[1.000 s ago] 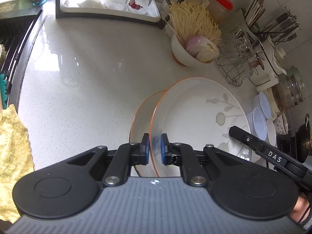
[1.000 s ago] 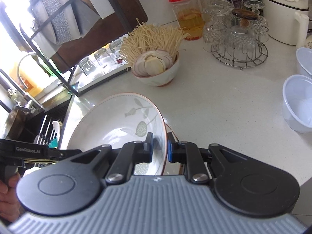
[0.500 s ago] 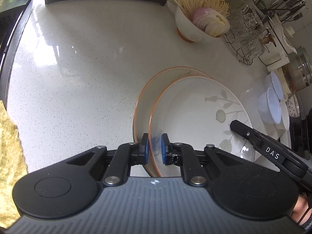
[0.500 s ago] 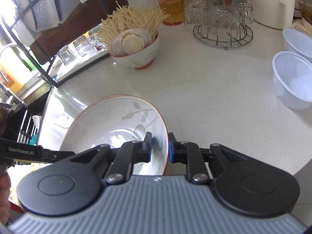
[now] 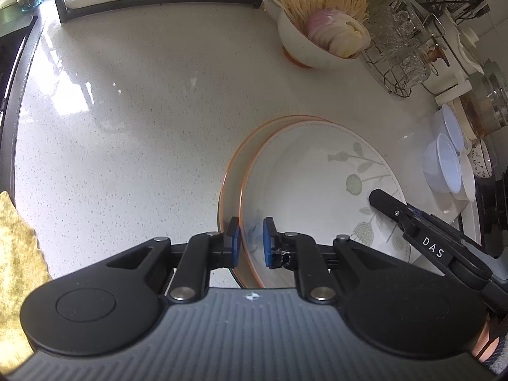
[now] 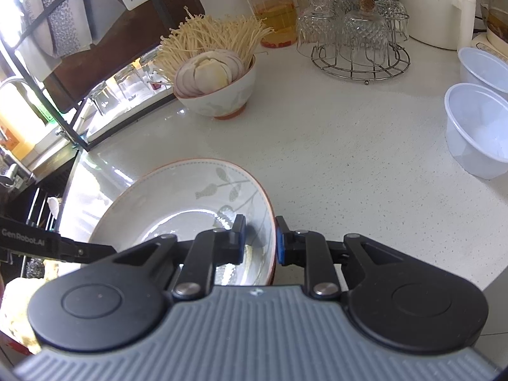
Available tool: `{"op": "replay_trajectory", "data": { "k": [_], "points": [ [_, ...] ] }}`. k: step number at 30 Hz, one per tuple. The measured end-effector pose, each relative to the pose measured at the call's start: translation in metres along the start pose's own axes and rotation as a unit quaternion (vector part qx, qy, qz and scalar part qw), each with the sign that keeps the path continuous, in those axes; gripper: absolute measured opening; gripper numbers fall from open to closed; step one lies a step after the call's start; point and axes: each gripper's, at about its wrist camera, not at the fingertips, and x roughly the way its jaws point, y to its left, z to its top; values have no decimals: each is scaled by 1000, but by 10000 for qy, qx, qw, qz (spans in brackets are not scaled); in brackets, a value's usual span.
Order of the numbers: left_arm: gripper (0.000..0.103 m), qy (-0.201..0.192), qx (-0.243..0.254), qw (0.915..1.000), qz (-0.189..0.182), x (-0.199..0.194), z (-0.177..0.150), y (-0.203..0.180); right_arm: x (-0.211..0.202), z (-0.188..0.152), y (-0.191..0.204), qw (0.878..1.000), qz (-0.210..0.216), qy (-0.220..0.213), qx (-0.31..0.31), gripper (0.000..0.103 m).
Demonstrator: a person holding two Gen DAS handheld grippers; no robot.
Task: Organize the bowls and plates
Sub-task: 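Carry the white plate over the plate stack and lower it on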
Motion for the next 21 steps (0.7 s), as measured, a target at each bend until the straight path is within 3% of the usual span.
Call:
{"op": "replay_trajectory", "data": {
  "k": [11, 21],
  "points": [
    [15, 350, -393, 9979, -371, -2, 2, 11, 2, -2, 1, 10000, -30, -49, -81, 22],
    [19, 556, -247, 9973, -421, -7, 2, 7, 2, -2, 2, 9999, -9, -36, -169, 23]
  ]
}}
